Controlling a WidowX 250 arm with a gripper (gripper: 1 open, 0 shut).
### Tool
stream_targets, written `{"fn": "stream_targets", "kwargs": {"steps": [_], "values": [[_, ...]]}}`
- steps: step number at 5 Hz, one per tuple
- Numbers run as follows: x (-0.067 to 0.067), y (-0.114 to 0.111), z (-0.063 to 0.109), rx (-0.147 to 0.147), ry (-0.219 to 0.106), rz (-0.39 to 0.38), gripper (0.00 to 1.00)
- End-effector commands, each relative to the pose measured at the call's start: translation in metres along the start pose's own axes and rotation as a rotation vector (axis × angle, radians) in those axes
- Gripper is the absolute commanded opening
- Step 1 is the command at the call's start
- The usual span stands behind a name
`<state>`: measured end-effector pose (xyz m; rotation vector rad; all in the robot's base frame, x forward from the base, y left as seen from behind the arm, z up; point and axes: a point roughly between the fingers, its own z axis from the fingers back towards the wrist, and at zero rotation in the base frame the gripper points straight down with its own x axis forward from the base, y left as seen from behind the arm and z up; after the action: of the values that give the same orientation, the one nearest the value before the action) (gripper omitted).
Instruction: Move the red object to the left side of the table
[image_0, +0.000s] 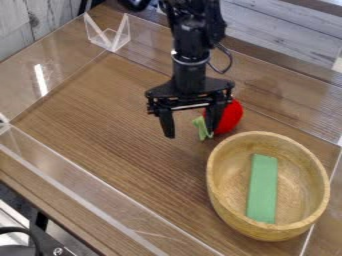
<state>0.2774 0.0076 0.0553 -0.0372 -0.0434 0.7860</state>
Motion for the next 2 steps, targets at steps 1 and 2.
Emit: {"fn": "stream_targets", "kwargs": {"steps": [1,2], "values": [[0.0045,-0.0025,0.0157,-0.033,-0.056,0.038,1.0],[0.0045,-0.0054,0.0165,-0.035,-0.072,0.067,1.0]]}}
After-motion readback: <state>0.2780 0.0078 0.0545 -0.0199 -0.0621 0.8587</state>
